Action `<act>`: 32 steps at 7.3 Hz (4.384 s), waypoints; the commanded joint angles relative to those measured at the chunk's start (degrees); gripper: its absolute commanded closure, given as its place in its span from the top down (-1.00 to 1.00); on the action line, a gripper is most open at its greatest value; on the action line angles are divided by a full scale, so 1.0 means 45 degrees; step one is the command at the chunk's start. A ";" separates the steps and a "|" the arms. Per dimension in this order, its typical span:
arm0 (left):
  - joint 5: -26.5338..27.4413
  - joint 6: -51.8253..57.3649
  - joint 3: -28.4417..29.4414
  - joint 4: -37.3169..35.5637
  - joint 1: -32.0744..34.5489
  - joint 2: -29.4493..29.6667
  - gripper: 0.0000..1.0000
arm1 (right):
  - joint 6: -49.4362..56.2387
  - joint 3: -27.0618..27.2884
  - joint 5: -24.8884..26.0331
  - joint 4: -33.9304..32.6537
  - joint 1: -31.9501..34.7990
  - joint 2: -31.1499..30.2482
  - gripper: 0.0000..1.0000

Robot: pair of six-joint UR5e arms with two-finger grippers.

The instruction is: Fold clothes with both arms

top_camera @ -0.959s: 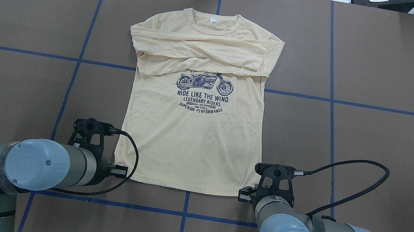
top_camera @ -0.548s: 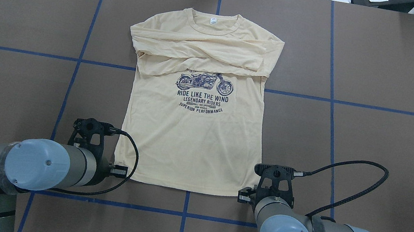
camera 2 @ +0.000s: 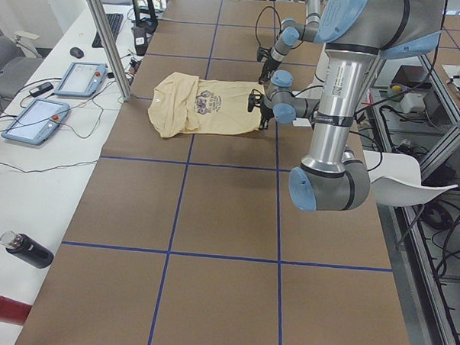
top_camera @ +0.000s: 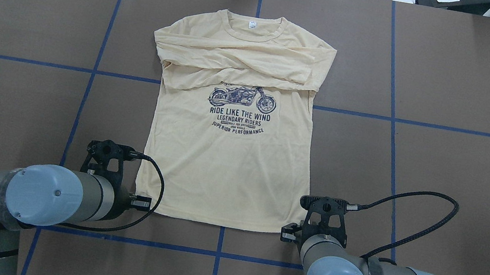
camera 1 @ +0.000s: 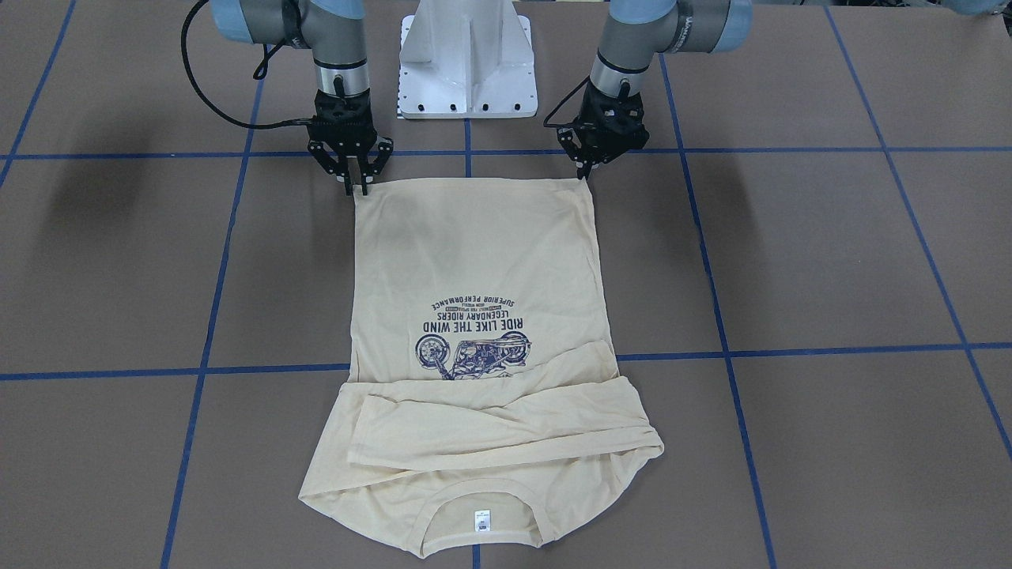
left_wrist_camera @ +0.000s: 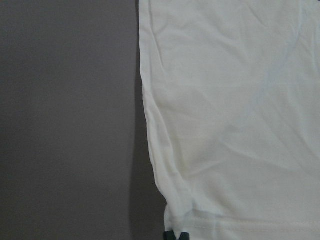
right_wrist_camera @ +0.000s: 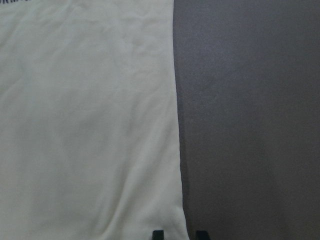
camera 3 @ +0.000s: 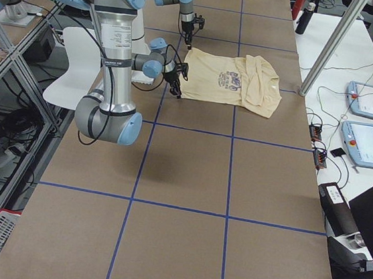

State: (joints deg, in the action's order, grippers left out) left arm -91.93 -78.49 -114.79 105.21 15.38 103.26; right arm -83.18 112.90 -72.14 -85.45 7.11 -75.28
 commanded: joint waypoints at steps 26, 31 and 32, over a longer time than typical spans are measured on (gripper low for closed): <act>0.0781 0.2598 -0.1395 -0.4242 0.3826 0.2928 -1.00 | 0.1901 0.2987 -0.2621 -0.4141 0.5019 0.1999 -1.00; 0.1797 0.2598 0.3075 -0.1376 0.3809 0.4160 -1.00 | 0.2098 -0.0808 -0.2601 -0.0719 0.5569 0.2256 -1.00; 0.1855 0.2598 0.3705 -0.0575 0.3809 0.4182 -1.00 | 0.2388 -0.0965 -0.2601 -0.0738 0.5666 0.2256 -1.00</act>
State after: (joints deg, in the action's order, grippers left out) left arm -83.82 -66.80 -102.72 98.23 32.56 121.26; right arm -73.54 109.93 -83.85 -89.05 32.12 -65.29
